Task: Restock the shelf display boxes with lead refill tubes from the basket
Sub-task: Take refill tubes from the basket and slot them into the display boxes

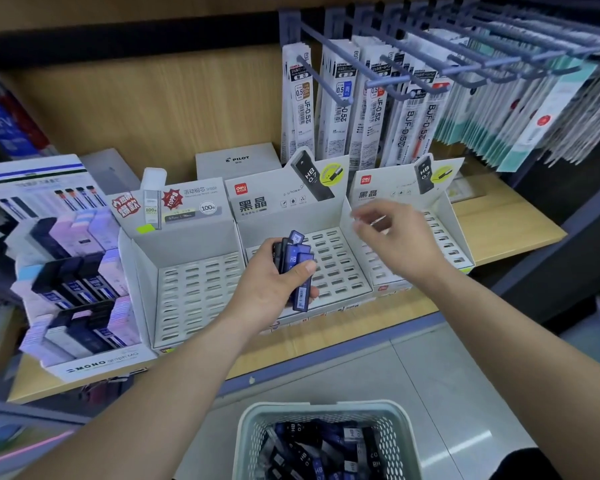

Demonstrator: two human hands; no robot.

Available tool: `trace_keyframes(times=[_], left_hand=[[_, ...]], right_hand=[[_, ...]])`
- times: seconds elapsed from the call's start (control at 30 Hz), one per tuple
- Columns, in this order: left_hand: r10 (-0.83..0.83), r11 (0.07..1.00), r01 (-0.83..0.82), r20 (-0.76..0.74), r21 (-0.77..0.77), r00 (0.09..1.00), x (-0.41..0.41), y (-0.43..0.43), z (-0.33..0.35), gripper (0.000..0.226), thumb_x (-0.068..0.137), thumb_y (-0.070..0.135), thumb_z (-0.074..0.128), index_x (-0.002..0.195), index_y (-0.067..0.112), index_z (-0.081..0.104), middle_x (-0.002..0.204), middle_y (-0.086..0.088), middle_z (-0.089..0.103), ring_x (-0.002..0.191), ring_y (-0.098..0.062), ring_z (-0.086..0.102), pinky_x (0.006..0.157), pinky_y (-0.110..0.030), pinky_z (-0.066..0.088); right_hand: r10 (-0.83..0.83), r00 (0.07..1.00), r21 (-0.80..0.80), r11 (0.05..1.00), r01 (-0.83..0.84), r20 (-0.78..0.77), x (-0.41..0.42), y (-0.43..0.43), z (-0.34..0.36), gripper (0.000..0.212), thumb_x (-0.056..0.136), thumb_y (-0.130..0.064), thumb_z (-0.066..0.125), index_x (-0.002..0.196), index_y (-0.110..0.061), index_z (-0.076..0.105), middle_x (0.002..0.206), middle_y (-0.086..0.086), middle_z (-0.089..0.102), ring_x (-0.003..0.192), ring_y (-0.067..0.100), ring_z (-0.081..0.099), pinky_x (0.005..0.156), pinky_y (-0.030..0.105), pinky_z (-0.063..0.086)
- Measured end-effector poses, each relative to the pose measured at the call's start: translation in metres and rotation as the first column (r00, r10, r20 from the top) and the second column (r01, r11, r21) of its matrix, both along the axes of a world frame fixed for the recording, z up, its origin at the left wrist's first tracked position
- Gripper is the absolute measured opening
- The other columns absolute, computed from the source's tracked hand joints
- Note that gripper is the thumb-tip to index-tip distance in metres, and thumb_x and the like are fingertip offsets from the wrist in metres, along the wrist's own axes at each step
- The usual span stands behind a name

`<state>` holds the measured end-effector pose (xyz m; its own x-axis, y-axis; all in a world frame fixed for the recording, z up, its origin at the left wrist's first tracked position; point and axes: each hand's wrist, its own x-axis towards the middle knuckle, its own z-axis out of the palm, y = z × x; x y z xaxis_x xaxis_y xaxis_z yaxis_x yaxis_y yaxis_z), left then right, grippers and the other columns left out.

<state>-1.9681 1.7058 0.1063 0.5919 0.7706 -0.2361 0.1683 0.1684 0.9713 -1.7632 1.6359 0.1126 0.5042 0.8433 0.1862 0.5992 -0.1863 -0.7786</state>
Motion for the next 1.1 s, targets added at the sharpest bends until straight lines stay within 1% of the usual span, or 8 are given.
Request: trace_keyframes(times=[0.07, 0.13, 0.23, 0.37, 0.5, 0.77, 0.97, 1.1], left_hand=[[0.011, 1.0, -0.01, 0.021, -0.017, 1.0, 0.003, -0.003, 0.001, 0.029, 0.094, 0.014, 0.067, 0.118, 0.013, 0.052, 0.099, -0.01, 0.068, 0.07, -0.024, 0.075, 0.063, -0.038, 0.063], [0.031, 0.999, -0.029, 0.048, -0.035, 0.998, 0.006, -0.005, 0.001, 0.031, 0.094, 0.013, 0.067, 0.12, 0.011, 0.051, 0.102, -0.013, 0.069, 0.067, -0.024, 0.074, 0.059, -0.035, 0.061], [0.041, 0.999, -0.039, 0.065, -0.034, 0.997, 0.007, -0.006, 0.002, 0.029, 0.094, 0.013, 0.067, 0.119, 0.011, 0.051, 0.103, -0.017, 0.068, 0.069, -0.027, 0.075, 0.066, -0.043, 0.064], [0.006, 1.0, -0.006, 0.059, -0.014, 0.998, 0.006, -0.009, 0.005, 0.032, 0.093, 0.012, 0.068, 0.121, 0.01, 0.052, 0.106, -0.018, 0.069, 0.07, -0.028, 0.075, 0.06, -0.037, 0.062], [-0.02, 1.0, 0.02, 0.039, 0.018, 0.999, 0.007, -0.009, 0.002, 0.029, 0.091, 0.014, 0.07, 0.115, 0.016, 0.053, 0.105, -0.015, 0.071, 0.074, -0.032, 0.075, 0.067, -0.043, 0.063], [-0.054, 0.998, 0.055, 0.037, -0.034, 0.998, 0.013, -0.007, 0.001, 0.026, 0.093, 0.007, 0.067, 0.111, 0.017, 0.052, 0.093, -0.01, 0.074, 0.073, -0.03, 0.075, 0.064, -0.036, 0.063], [-0.064, 0.998, 0.064, 0.018, 0.001, 0.998, 0.014, -0.006, -0.002, 0.029, 0.094, 0.007, 0.066, 0.118, 0.014, 0.051, 0.1, -0.012, 0.072, 0.076, -0.027, 0.075, 0.057, -0.028, 0.059], [-0.061, 0.998, 0.061, 0.01, 0.02, 0.998, 0.013, -0.006, -0.004, 0.026, 0.095, 0.007, 0.065, 0.115, 0.016, 0.051, 0.099, -0.009, 0.072, 0.077, -0.028, 0.075, 0.056, -0.025, 0.055]], right_hand=[[0.177, 0.951, -0.055, 0.979, -0.197, -0.253, -0.027, -0.008, 0.006, 0.016, 0.093, -0.017, 0.067, 0.108, -0.024, 0.07, 0.087, -0.004, 0.07, 0.079, 0.017, 0.07, 0.073, 0.033, 0.06], [0.247, 0.899, -0.072, 0.954, -0.291, -0.36, -0.043, -0.01, 0.004, 0.021, 0.095, -0.013, 0.065, 0.114, -0.022, 0.068, 0.088, 0.0, 0.07, 0.08, 0.02, 0.072, 0.073, 0.039, 0.061], [0.239, 0.855, -0.003, 0.963, -0.27, -0.46, -0.045, -0.01, 0.007, 0.02, 0.096, -0.009, 0.064, 0.113, -0.018, 0.068, 0.089, 0.006, 0.07, 0.08, 0.021, 0.071, 0.076, 0.039, 0.062], [0.205, 0.795, 0.031, 0.973, -0.228, -0.571, -0.042, -0.012, 0.012, 0.014, 0.092, -0.013, 0.07, 0.105, -0.01, 0.068, 0.087, 0.016, 0.071, 0.074, 0.02, 0.071, 0.074, 0.041, 0.062], [0.182, 0.801, -0.006, 0.974, -0.226, -0.57, -0.041, -0.008, 0.01, 0.014, 0.088, -0.009, 0.074, 0.1, -0.007, 0.066, 0.075, 0.009, 0.07, 0.069, 0.019, 0.069, 0.071, 0.038, 0.061], [0.203, 0.871, -0.009, 0.973, -0.231, -0.448, -0.029, -0.012, 0.011, 0.025, 0.105, -0.006, 0.046, 0.102, -0.015, 0.069, 0.095, 0.01, 0.062, 0.063, 0.012, 0.061, 0.051, 0.026, 0.051], [0.218, 0.798, 0.047, 0.972, -0.232, -0.562, -0.03, -0.011, 0.01, 0.01, 0.1, -0.01, 0.056, 0.093, -0.008, 0.064, 0.088, 0.014, 0.063, 0.066, 0.02, 0.061, 0.065, 0.031, 0.057], [0.192, 0.863, 0.034, 0.979, -0.2, -0.468, -0.027, -0.011, 0.005, 0.003, 0.093, -0.005, 0.067, 0.092, -0.007, 0.065, 0.087, 0.017, 0.067, 0.069, 0.017, 0.064, 0.07, 0.032, 0.059]])
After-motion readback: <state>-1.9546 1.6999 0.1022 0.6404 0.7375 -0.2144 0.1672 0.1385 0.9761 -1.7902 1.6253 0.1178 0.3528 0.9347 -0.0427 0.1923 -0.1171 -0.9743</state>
